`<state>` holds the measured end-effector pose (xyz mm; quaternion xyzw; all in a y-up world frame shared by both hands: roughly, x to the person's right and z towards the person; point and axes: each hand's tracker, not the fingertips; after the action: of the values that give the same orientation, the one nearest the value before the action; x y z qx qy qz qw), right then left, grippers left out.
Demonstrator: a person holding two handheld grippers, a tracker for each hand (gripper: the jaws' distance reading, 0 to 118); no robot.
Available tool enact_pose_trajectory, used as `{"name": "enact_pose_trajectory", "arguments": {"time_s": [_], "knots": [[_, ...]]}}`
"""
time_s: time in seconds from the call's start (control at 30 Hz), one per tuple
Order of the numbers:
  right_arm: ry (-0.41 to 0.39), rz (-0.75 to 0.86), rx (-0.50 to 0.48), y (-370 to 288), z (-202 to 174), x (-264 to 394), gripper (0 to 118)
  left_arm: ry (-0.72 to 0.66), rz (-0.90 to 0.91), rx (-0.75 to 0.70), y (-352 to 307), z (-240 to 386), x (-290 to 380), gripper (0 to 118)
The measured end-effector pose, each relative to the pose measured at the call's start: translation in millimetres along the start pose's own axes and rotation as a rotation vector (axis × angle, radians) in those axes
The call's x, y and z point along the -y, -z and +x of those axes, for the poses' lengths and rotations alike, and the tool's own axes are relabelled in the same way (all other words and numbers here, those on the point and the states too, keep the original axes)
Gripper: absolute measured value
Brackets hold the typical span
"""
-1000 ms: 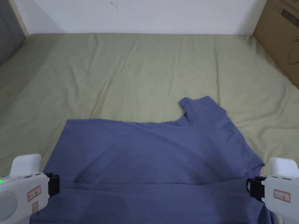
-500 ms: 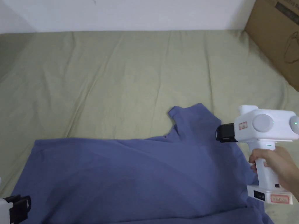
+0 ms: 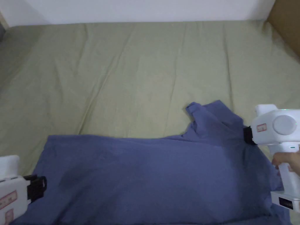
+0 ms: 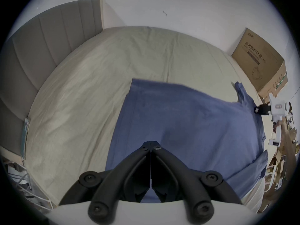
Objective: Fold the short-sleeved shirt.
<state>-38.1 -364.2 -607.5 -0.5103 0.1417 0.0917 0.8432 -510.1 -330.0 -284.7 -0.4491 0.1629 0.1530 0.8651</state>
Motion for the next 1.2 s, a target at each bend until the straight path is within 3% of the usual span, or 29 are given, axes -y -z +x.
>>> {"name": "enact_pose_trajectory", "arguments": {"time_s": [0.03, 0.07, 0.1, 0.13, 0.17, 0.33, 0.4, 0.43, 0.47, 0.53, 0.57, 0.7, 0.83, 0.93, 1.2], "knots": [[0.007, 0.001, -0.007, -1.2, 1.9, -1.0, 0, -0.007, 0.001, 0.007, 4.9, -2.5, -12.4, 41], [0.014, 0.005, -0.019, -2.3, 3.1, -1.9, 0, -0.014, 0.003, 0.010, 11.3, -4.5, -24.4, 41], [0.015, 0.004, -0.025, -3.1, 3.3, -2.6, 0, -0.015, -0.002, 0.015, 22.5, -6.2, -40.2, 84], [0.014, 0.003, -0.023, -3.3, 2.4, -2.7, 0, -0.017, -0.003, 0.010, 33.6, -9.0, -51.4, 106], [0.010, 0.003, -0.021, -2.9, 2.1, -2.8, 0, -0.017, -0.001, 0.002, 46.0, -11.1, -64.2, 114], [0.003, -0.005, -0.023, -1.4, 0.6, -3.2, 0, -0.036, -0.052, -0.070, 117.0, -18.2, -111.4, 107], [0.013, -0.007, -0.026, -1.6, 1.3, -3.7, 0, -0.009, -0.112, -0.106, 143.8, -17.5, -109.0, 78], [0.020, -0.008, -0.028, -1.5, 1.8, -4.1, 0, 0.005, -0.180, -0.159, 156.2, -15.0, -104.5, 78], [0.024, -0.011, -0.037, -0.7, 2.5, -4.9, 0, -0.006, -0.118, -0.118, 147.8, -11.3, -103.7, 74], [0.020, -0.007, -0.034, -1.8, 2.1, -5.4, 0, 0.024, -0.112, -0.135, 130.3, -3.3, -107.6, 33], [0.020, -0.006, -0.036, -3.0, 2.0, -5.5, 0, 0.042, -0.100, -0.138, 124.9, -1.3, -108.4, 2], [0.051, 0.025, -0.068, -23.2, 2.6, -3.5, 0, 0.015, -0.095, -0.094, 106.6, -0.8, -108.3, 2], [0.055, 0.065, -0.102, -58.1, 7.8, -2.3, 0, 0.110, -0.038, -0.107, 65.6, 10.5, -99.0, 2], [0.033, 0.115, -0.132, -94.3, 13.1, 7.7, 0, 0.099, 0.023, -0.077, 23.1, 6.5, -89.7, 2], [-0.009, 0.170, -0.137, -192.7, 25.1, 89.1, 0, 0.117, 0.144, -0.059, -93.4, -4.0, -20.7, 2]]}}
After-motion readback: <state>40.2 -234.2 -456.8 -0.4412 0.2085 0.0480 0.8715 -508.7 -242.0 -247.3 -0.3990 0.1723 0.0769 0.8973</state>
